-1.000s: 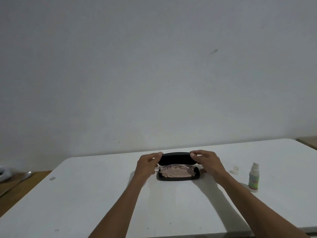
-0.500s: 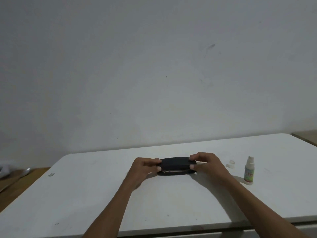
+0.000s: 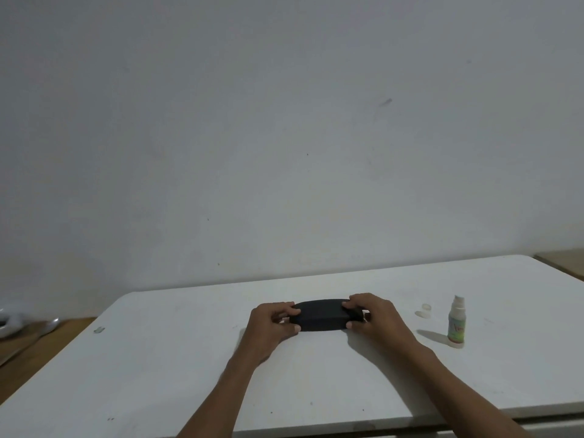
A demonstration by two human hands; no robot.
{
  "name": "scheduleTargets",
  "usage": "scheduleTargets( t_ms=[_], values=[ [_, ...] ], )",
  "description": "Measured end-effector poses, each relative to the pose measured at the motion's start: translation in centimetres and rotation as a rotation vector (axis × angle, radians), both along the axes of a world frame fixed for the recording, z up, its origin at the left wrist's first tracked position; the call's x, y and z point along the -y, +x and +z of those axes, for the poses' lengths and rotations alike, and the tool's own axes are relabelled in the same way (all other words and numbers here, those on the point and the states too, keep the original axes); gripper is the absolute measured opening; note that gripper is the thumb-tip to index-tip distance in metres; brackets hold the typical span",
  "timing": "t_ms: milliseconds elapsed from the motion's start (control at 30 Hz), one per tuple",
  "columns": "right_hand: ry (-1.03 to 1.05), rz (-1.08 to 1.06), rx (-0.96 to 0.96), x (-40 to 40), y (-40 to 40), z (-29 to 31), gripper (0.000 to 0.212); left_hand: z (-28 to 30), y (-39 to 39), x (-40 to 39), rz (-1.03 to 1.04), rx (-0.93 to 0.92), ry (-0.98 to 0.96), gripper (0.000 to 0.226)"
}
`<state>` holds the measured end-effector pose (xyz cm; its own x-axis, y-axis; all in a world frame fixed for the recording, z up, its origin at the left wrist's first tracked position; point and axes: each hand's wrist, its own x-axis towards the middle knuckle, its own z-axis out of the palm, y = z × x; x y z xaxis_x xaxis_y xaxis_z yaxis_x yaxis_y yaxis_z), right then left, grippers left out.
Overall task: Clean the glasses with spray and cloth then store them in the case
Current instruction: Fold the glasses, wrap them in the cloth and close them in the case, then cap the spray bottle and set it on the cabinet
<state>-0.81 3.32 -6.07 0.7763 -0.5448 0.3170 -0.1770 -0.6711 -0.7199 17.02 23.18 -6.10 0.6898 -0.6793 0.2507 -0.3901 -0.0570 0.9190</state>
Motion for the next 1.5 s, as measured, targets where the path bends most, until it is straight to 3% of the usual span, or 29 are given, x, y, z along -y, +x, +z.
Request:
scheduleTargets(
  t_ms=[133,300,533,700,1200,1433,1500],
  values=[
    [-0.159,-0.030,-0.054,-1.1,0.4,-0.1,0.036,-0.2,-0.9,0.5,0.014,0.159,0.099,0.032],
    [-0.233,-0.024,-0.076,-1.2,0.4,0.0,0.029,-0.5,-1.0,0.9,0.055,0.207,0.095,0.033],
    [-0.224,-0.003,-0.135,-0.1,2.1,1.3,0.027,0.2,0.5,2.5,0.074,0.187,0.109,0.028],
    [-0.194,-0.003,-0.097,2.1,4.9,2.6,0.026,1.9,2.8,4.8,0.057,0.065,0.034,0.032],
    [-0.190,-0.021,-0.072,7.0,11.7,0.4,0.028,0.1,9.0,9.6,0.132,0.275,0.106,0.028],
    [-0.220,-0.193,-0.089,5.0,11.4,0.3,0.045,-0.2,8.0,9.6,0.145,0.339,0.211,0.023],
    [-0.259,-0.209,-0.184,4.2,10.9,0.9,0.055,0.1,7.3,9.0,0.127,0.373,0.308,0.036]
  ],
)
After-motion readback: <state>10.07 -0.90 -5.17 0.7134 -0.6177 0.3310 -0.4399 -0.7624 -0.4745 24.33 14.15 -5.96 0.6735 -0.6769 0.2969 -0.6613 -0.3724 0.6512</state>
